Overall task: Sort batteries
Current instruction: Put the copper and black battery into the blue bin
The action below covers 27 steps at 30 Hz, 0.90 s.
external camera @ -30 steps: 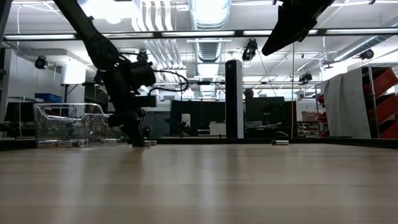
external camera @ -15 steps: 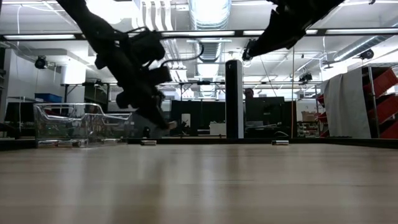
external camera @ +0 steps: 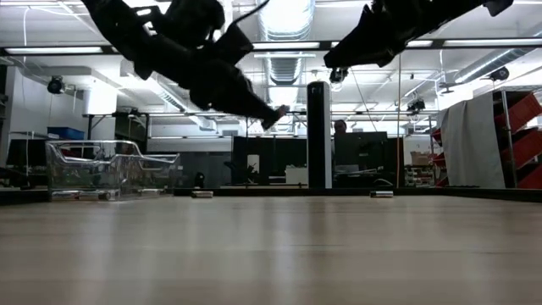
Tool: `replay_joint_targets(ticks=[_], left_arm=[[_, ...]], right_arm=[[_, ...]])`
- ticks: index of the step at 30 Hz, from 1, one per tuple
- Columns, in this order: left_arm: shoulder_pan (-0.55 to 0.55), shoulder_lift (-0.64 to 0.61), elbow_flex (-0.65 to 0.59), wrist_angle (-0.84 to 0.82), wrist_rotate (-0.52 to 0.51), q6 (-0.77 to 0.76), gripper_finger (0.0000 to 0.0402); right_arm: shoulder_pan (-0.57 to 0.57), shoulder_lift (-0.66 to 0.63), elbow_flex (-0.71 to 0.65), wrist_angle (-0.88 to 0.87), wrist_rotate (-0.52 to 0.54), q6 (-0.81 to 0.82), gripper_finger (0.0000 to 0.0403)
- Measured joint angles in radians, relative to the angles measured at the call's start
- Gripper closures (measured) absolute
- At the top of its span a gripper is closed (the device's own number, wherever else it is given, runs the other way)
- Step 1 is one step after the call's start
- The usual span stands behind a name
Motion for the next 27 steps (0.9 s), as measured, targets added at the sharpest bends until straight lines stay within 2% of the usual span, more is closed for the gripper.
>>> replay_joint_targets(ticks=[14, 17, 20, 27], left_arm=[[-0.089, -0.001, 0.000, 0.252, -0.004, -0.026, 0.0380], [-0.101, 0.002, 0.001, 0.280, -0.007, -0.025, 0.0380], [-0.110, 0.003, 0.001, 0.281, -0.051, -0.026, 0.0380], [-0.113, 0.006, 0.001, 0.283, -0.066, -0.025, 0.0380]], right_arm=[[0.000, 0.077, -0.022, 0.252, -0.053, -0.098, 0.0269], [0.000, 0.110, -0.022, 0.311, -0.060, -0.116, 0.0261], [0.000, 0.141, -0.022, 0.355, -0.064, -0.131, 0.0254], [0.000, 0.163, -0.022, 0.374, -0.068, -0.131, 0.0246]])
